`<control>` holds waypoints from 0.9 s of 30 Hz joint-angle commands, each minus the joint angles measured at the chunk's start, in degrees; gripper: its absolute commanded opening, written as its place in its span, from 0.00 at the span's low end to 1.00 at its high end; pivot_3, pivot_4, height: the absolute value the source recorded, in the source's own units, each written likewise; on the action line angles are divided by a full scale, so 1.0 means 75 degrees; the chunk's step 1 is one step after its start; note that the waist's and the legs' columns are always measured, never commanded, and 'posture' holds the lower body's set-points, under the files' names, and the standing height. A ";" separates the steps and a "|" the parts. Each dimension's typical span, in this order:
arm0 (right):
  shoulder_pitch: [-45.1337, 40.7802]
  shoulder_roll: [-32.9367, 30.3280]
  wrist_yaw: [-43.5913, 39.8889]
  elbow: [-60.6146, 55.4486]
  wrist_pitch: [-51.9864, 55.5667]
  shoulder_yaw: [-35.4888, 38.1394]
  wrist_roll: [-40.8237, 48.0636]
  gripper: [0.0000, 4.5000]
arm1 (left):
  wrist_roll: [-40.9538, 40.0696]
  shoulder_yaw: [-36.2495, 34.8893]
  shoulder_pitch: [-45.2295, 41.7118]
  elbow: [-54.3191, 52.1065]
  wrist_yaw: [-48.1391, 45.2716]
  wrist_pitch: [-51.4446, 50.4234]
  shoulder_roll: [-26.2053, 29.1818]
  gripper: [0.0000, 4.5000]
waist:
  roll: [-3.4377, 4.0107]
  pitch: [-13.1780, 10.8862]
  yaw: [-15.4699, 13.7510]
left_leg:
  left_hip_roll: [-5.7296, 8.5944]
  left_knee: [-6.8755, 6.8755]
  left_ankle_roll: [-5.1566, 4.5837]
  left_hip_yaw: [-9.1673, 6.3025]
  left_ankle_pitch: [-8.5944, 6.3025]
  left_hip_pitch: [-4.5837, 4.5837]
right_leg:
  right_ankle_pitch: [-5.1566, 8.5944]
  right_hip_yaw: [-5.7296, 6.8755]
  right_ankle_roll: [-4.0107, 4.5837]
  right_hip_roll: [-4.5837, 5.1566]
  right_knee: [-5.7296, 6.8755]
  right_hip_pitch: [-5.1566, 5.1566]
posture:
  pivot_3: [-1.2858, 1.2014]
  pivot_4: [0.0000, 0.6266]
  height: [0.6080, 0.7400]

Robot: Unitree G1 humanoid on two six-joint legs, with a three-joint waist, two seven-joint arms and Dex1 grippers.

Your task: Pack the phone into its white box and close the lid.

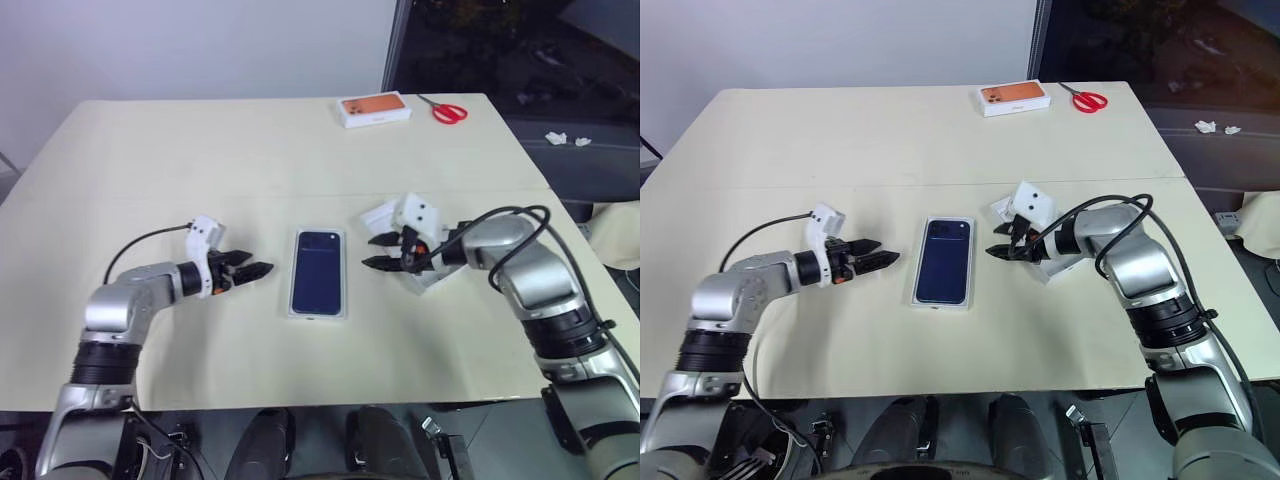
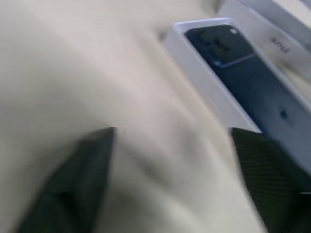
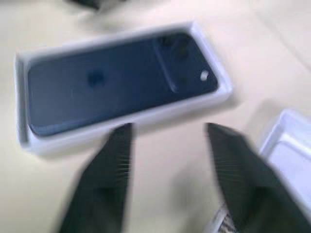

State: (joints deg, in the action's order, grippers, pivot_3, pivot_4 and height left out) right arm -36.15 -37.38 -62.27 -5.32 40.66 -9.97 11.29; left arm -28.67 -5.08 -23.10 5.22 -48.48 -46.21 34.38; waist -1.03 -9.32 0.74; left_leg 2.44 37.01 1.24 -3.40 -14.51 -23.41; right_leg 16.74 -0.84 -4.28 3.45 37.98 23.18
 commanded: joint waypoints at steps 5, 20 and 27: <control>-0.0045 -0.0449 0.0588 -0.0505 0.0856 -0.0084 -0.0127 0.99 | -0.0259 -0.0643 0.0467 -0.0864 -0.0796 0.1175 0.0439 1.00 | 0.0001 -0.0002 -0.0017 | 0.0005 0.0000 -0.0005 0.0002 -0.0004 -0.0009 | 0.0000 0.0002 0.0001 0.0013 -0.0006 0.0003 | 0.52 0.24 1.00; -0.0463 0.0318 0.2692 -0.1455 0.5055 0.0400 0.0411 0.99 | -0.0137 -0.0635 0.1178 -0.1165 -0.1234 0.3044 0.0350 1.00 | 0.0019 -0.0014 -0.0012 | 0.0002 -0.0012 -0.0007 0.0004 -0.0005 -0.0013 | 0.0001 0.0001 0.0003 0.0016 -0.0010 0.0012 | 0.52 0.24 1.00; -0.0939 0.0692 0.3659 -0.1451 0.6691 0.0454 0.0507 0.99 | -0.0146 -0.0482 0.1197 -0.1326 -0.1021 0.2958 0.0062 1.00 | 0.0021 -0.0015 0.0001 | 0.0001 -0.0013 -0.0007 0.0004 -0.0005 -0.0013 | 0.0000 0.0002 0.0003 0.0015 -0.0010 0.0013 | 0.52 0.24 1.00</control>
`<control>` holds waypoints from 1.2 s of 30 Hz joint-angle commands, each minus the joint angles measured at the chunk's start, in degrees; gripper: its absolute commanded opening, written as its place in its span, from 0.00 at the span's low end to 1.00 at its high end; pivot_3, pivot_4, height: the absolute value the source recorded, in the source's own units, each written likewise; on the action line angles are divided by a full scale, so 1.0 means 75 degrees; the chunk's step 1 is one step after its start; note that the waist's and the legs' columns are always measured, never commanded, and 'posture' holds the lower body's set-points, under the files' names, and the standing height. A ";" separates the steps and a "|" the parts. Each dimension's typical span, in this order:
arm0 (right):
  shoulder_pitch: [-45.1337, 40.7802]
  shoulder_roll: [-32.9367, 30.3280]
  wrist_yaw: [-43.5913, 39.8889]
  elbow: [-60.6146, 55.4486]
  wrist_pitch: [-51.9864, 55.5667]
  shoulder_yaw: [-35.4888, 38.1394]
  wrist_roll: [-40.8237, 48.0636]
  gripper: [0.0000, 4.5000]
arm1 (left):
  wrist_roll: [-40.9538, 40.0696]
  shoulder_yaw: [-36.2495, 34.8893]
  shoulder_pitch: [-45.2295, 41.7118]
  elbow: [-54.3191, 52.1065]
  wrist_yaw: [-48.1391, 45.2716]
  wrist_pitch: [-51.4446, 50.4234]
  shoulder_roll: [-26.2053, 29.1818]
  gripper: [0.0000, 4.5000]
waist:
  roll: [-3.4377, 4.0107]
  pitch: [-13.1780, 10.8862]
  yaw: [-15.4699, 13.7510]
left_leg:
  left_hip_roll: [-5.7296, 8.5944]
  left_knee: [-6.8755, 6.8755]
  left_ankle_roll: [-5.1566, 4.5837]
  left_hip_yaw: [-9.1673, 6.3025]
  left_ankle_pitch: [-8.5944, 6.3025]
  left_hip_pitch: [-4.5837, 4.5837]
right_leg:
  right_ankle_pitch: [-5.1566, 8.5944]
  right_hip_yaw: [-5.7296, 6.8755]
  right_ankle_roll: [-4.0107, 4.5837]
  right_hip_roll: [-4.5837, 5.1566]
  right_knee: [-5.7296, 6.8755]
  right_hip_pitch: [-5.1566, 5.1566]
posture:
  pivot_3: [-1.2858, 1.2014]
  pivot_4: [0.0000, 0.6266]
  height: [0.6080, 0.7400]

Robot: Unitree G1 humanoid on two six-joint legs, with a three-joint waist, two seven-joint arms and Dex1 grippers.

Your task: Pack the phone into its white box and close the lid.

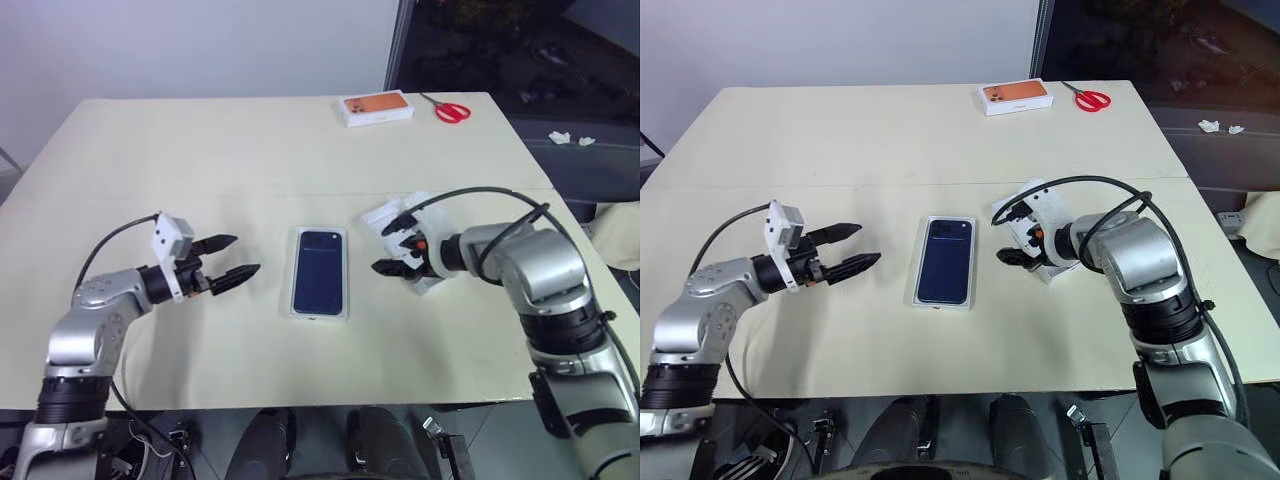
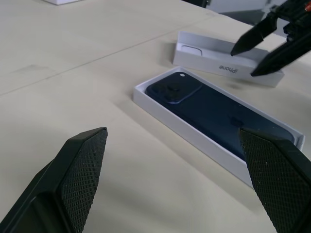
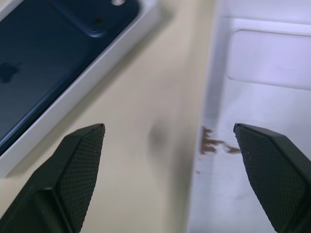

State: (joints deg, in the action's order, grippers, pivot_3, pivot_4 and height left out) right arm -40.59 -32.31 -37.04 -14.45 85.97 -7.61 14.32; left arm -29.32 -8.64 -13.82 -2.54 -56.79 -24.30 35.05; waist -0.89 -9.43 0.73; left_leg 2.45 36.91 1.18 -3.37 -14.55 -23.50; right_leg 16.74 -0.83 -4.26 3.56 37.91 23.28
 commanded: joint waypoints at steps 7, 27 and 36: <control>-0.1016 -0.0580 0.0416 0.0278 0.0871 -0.0577 0.0557 0.99 | -0.0175 0.0050 -0.0057 -0.0380 0.0334 -0.0132 -0.0275 1.00 | 0.0004 -0.0003 0.0011 | 0.0000 0.0001 -0.0001 0.0003 0.0000 0.0000 | 0.0000 0.0000 0.0000 -0.0002 0.0002 0.0002 | 0.52 0.24 1.00; -0.1376 -0.0688 0.3187 0.1336 0.0871 -0.0929 0.3729 0.99 | -0.0169 0.0166 -0.0070 -0.0473 0.0681 -0.0164 -0.0601 1.00 | 0.0004 -0.0005 0.0011 | 0.0001 0.0005 -0.0004 0.0004 0.0000 -0.0001 | 0.0000 0.0001 -0.0001 -0.0004 0.0002 -0.0001 | 0.52 0.24 1.00; -0.1304 -0.0690 0.4035 0.1436 0.0871 -0.0948 0.4393 0.87 | -0.0195 0.0162 -0.0053 -0.0578 0.0840 -0.0216 -0.0733 1.00 | 0.0004 -0.0005 0.0012 | 0.0001 0.0006 -0.0006 0.0005 -0.0001 -0.0002 | -0.0001 0.0001 -0.0002 -0.0007 0.0002 -0.0002 | 0.52 0.24 1.00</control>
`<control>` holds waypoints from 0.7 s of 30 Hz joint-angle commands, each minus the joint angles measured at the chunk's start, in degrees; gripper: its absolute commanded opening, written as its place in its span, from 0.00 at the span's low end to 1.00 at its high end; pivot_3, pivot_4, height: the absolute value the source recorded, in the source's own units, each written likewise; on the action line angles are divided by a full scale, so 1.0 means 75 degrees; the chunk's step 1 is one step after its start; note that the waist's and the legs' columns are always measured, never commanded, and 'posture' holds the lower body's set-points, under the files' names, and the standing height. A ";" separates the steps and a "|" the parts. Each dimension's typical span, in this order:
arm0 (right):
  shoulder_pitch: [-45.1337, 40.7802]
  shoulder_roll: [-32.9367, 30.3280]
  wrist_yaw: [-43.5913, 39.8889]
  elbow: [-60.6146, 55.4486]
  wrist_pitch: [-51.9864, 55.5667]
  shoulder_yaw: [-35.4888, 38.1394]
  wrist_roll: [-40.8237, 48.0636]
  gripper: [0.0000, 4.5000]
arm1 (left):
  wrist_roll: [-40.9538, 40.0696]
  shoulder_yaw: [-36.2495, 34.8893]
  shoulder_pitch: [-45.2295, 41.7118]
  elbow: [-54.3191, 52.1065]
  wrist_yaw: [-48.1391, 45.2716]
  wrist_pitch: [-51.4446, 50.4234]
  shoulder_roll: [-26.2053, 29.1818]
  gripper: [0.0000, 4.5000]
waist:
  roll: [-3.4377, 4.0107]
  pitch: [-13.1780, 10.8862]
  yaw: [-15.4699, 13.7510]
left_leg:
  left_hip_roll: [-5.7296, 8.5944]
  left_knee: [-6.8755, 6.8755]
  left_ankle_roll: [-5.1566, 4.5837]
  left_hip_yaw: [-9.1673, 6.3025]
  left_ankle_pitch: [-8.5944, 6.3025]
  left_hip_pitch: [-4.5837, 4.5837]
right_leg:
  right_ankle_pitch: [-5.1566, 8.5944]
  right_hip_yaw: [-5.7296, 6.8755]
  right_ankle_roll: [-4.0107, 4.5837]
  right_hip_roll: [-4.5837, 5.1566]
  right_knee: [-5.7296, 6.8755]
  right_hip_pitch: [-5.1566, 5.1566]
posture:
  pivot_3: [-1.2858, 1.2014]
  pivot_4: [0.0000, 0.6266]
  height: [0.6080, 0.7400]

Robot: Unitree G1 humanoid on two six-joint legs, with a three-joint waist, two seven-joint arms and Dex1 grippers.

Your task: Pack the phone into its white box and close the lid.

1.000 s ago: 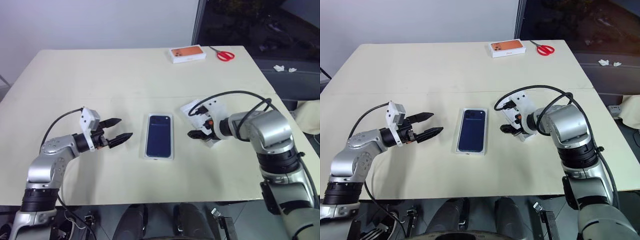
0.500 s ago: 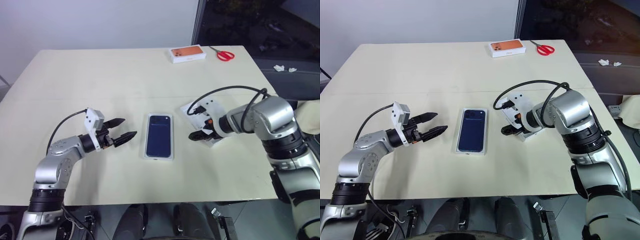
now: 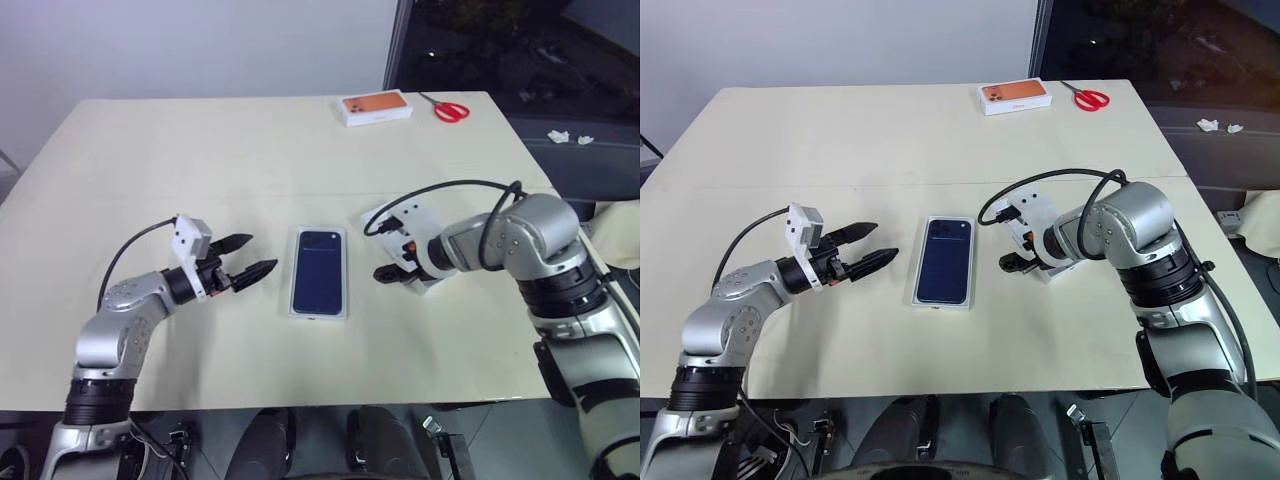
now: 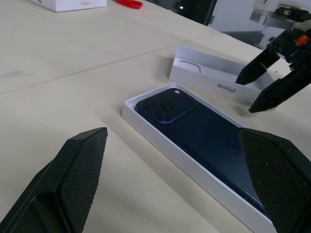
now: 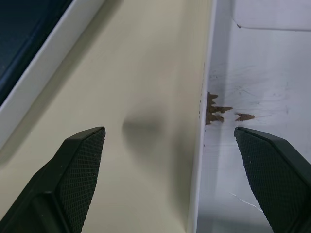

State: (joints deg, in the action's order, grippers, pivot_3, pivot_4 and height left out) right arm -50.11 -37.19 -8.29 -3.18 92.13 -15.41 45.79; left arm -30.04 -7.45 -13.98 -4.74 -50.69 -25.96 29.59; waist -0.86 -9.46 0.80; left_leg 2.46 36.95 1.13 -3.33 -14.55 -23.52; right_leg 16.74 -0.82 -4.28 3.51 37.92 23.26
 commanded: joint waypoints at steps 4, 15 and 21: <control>-0.0005 -0.0031 0.0400 -0.0114 0.0050 0.0084 0.0194 0.45 | -0.0116 -0.0013 -0.0030 -0.0314 0.0070 -0.0017 -0.0029 1.00 | 0.0000 0.0000 0.0001 | 0.0000 0.0000 -0.0001 0.0000 0.0000 0.0000 | 0.0000 0.0000 0.0000 -0.0001 0.0000 0.0000 | 0.52 0.24 1.00; 0.0038 0.0160 0.0649 -0.0323 0.0050 0.0326 -0.0046 0.01 | -0.0161 -0.0039 -0.0074 -0.0288 0.0116 -0.0021 0.0016 1.00 | -0.0001 0.0000 0.0009 | 0.0000 0.0002 -0.0002 0.0001 -0.0001 0.0000 | 0.0000 0.0000 0.0000 -0.0002 0.0001 -0.0002 | 0.52 0.24 1.00; -0.0322 0.0721 0.0342 -0.0109 -0.0491 0.1372 -0.0592 0.01 | -0.0179 -0.0083 -0.0145 -0.0216 0.0064 -0.0042 0.0088 1.00 | 0.0000 0.0000 0.0016 | -0.0001 0.0001 -0.0002 0.0001 -0.0001 0.0000 | 0.0000 0.0000 -0.0001 -0.0005 0.0003 0.0000 | 0.52 0.24 1.00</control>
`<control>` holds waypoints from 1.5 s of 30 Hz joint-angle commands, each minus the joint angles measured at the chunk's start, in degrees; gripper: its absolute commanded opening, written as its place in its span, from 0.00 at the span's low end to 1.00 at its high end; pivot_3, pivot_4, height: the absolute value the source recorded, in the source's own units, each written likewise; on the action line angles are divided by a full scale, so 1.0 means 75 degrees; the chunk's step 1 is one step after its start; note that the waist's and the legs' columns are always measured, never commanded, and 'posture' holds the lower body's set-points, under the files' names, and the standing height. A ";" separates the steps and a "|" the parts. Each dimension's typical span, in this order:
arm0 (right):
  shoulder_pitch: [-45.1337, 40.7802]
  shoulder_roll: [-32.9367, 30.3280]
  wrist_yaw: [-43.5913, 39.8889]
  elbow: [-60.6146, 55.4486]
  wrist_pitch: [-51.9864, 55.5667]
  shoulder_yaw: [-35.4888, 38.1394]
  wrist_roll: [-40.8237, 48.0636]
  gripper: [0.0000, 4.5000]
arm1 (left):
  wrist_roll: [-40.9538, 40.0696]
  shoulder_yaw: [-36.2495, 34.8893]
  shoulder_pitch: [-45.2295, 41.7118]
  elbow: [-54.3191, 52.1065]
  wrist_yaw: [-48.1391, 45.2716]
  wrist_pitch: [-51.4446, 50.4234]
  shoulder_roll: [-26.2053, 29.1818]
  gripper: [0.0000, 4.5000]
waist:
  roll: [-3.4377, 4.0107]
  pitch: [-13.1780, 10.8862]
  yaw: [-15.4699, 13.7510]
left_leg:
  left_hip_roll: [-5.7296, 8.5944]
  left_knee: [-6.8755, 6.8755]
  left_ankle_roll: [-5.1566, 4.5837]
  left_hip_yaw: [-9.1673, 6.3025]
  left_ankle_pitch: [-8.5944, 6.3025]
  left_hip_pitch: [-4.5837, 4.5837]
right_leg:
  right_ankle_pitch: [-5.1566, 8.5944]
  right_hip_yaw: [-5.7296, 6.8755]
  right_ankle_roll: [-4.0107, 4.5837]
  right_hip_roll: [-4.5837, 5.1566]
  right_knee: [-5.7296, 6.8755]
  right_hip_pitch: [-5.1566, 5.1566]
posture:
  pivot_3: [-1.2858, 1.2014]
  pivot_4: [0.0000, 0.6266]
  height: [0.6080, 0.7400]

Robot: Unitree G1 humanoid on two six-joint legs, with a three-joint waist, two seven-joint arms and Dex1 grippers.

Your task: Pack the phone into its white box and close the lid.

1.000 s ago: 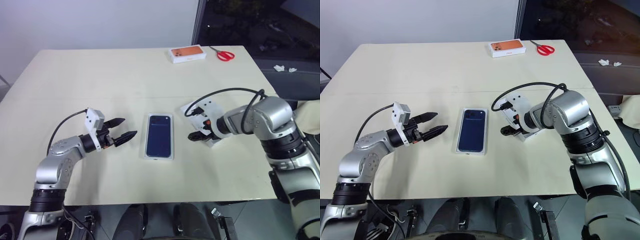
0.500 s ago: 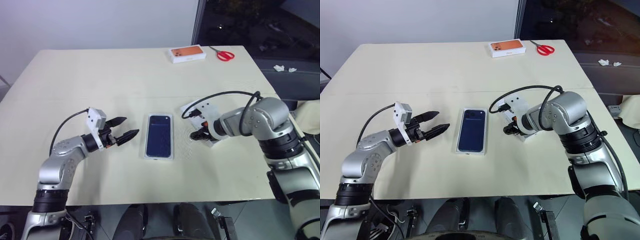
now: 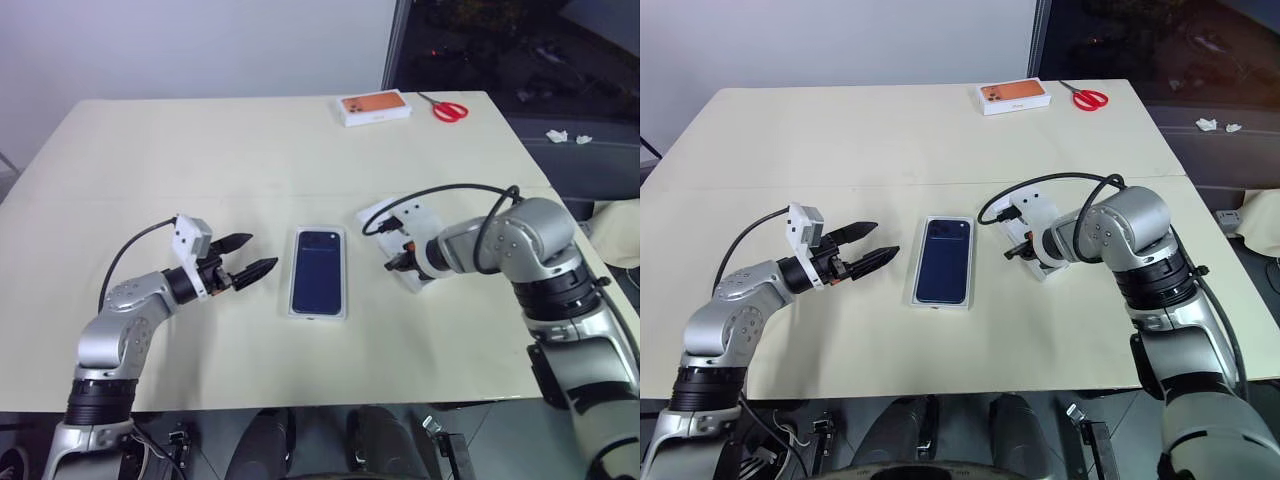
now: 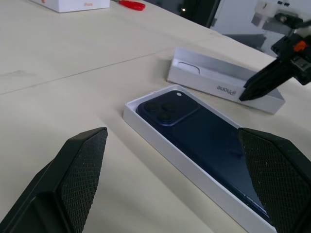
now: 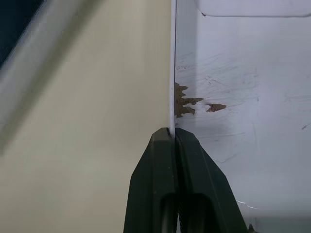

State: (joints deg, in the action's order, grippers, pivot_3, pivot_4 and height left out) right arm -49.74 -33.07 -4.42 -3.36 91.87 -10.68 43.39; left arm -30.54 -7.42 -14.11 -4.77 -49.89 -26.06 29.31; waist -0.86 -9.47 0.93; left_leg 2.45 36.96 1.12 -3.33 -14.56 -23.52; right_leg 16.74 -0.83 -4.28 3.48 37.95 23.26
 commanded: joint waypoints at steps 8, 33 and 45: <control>-0.0910 0.2016 -0.1156 0.0918 -0.0934 0.3844 0.1011 0.01 | -0.0103 -0.0246 -0.0228 -0.0130 -0.0079 0.0191 0.0250 1.00 | 0.0001 -0.0002 0.0008 | -0.0002 -0.0001 -0.0001 0.0002 0.0000 0.0000 | -0.0001 -0.0001 -0.0001 -0.0005 0.0007 0.0002 | 0.52 0.24 1.00; 0.0951 0.6424 0.3018 0.2211 -0.1412 0.4743 0.6476 0.01 | -0.0873 -0.1943 0.0683 -0.0941 -0.0363 0.0321 0.1498 1.00 | 0.0030 -0.0019 0.0090 | -0.0005 -0.0012 0.0000 0.0006 0.0000 0.0000 | 0.0000 -0.0007 0.0001 -0.0003 0.0009 0.0015 | 0.52 0.24 1.00; 0.1635 0.5811 0.3427 0.2131 -0.2557 0.3233 0.7712 0.01 | -0.0863 -0.1778 0.0706 -0.0999 -0.0165 0.0364 0.1365 1.00 | 0.0032 -0.0024 0.0240 | -0.0011 -0.0013 -0.0002 0.0012 0.0000 0.0005 | 0.0000 -0.0011 0.0000 -0.0011 0.0011 0.0012 | 0.52 0.24 1.00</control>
State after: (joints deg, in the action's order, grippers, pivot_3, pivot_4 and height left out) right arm -37.64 7.65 21.21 14.82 73.51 15.02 97.98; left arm -35.76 -19.95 -8.65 -10.46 -51.15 -23.58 39.41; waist -0.62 -9.65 2.73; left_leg 2.33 36.85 1.11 -3.25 -14.56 -23.48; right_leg 16.73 -0.91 -4.28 3.35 38.03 23.36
